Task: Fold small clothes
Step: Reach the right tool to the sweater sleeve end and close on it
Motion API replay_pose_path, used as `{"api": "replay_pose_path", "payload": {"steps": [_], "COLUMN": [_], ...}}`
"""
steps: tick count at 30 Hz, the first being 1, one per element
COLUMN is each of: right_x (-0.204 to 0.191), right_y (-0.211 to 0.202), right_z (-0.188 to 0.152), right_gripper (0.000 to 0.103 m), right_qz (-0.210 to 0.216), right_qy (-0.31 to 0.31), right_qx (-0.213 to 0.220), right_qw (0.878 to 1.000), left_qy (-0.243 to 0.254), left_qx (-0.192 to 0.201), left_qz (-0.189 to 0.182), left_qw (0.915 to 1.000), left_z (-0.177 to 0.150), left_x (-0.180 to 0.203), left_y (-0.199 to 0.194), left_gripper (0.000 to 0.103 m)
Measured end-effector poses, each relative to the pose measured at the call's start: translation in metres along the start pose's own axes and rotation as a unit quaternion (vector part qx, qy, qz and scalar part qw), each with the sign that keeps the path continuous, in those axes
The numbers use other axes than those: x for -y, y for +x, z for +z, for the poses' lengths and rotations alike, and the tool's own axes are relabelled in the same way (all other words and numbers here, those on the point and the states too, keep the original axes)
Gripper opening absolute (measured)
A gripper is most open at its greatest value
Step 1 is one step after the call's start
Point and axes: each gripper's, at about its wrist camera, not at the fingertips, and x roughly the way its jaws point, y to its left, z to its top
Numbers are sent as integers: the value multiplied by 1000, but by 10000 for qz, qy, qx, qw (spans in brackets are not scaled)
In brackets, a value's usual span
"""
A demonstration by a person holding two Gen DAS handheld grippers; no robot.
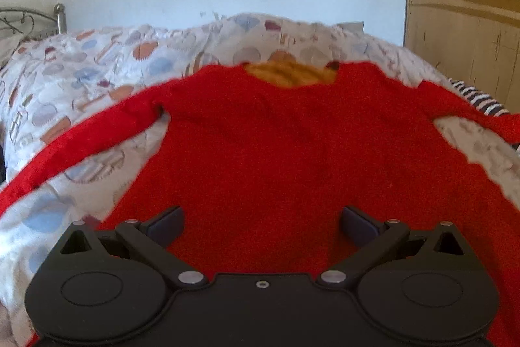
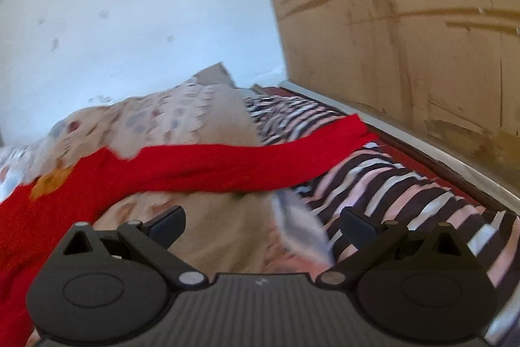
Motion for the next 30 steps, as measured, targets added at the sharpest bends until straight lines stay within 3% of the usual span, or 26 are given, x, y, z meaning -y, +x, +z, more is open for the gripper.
{"api": "replay_pose_path", "payload": {"steps": [2,7,9,11,13,18,20,22,23,24,30], "right_x": [16,50,60,67,75,97,106,110,109,106,64], "right_y": [18,53,74,93,108,131,143,150,150,148,119], "right_z": [11,31,39,43,46,48,50,51,52,54,85], "right_gripper": [103,103,100,92,74,56,43,16,11,7,6], "right_qz": [53,80,-118,-399,-655,-946,-975,-1085,-1101,-1096,-870], "right_qy": [239,1031,1278,1452,1645,2316,2477,2559,2516,2406,1439], "right_qx": [-173,164,133,139,142,352,289,284,370,470,871], "right_qw": [9996,9945,9916,9885,9841,9676,9635,9602,9608,9633,9819], "left_qy": [-89,-248,-285,-334,-372,-471,-465,-479,-489,-489,-532], "left_qx": [20,173,186,231,254,259,263,268,267,265,129], "left_qz": [-42,-182,-228,-272,-317,-402,-401,-413,-420,-428,-568], "left_qw": [9999,9994,9992,9988,9985,9977,9978,9976,9976,9975,9969], "left_z": [-5,-14,-17,-19,-21,-23,-23,-23,-23,-22,-14], "left_x": [-4,-13,-15,-17,-19,-23,-23,-23,-23,-24,-32], "left_y": [2,5,6,7,8,10,10,10,10,10,-4], "left_gripper": [102,103,103,103,103,103,103,103,103,103,102]}}
